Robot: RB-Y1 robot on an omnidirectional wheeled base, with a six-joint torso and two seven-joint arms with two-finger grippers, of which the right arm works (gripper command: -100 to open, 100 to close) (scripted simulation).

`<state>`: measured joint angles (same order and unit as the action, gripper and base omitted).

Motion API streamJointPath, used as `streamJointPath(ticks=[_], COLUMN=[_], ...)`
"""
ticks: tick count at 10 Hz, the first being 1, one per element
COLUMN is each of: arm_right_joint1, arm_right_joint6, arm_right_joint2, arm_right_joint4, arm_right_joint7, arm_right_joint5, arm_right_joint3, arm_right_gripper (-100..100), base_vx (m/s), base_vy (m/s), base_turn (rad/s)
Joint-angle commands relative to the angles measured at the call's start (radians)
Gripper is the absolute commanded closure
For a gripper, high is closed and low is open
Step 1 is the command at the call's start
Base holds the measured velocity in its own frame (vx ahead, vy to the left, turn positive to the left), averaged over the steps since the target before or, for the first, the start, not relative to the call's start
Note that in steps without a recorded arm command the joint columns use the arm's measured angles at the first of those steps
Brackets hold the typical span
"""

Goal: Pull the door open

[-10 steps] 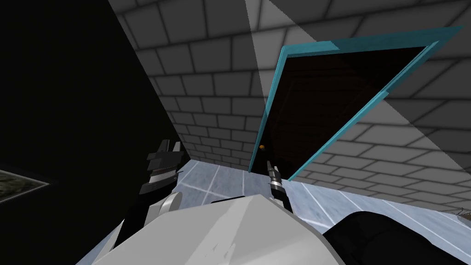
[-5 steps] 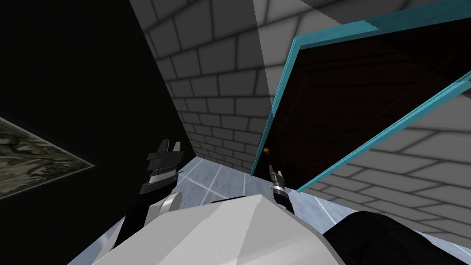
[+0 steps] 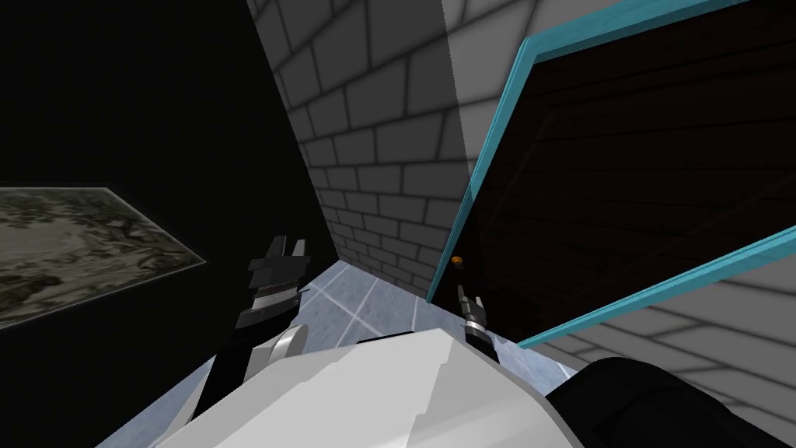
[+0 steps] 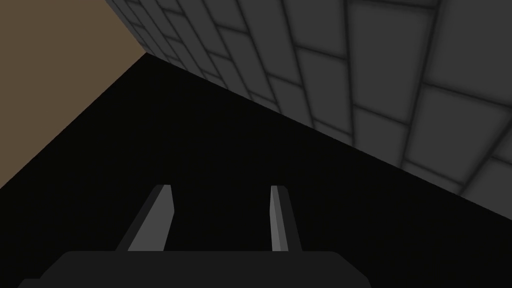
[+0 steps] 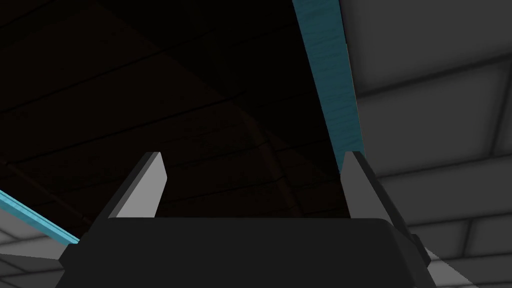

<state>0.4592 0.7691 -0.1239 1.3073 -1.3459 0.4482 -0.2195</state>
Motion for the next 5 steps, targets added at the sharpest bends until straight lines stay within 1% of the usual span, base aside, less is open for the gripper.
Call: streamJointPath(ticks=[1, 2, 5], arm_right_joint1=[-0.003, -0.004, -0.008], arm_right_joint6=[0.007, 0.015, 0.033], arm_right_joint2=[-0.003, -0.004, -0.006], arm_right_joint4=[-0.030, -0.050, -0.103], arm_right_joint7=[-0.043, -0.067, -0.131], arm_right_joint5=[0.014, 0.021, 0.041], arm_right_joint3=[-0.008, -0.011, -0.021], arm_right_gripper=[-100, -100, -100], base_vx=[0.010, 0.007, 0.012], base_vy=[-0.088, -0.084, -0.080], base_turn=[0.162, 0.226, 0.181])
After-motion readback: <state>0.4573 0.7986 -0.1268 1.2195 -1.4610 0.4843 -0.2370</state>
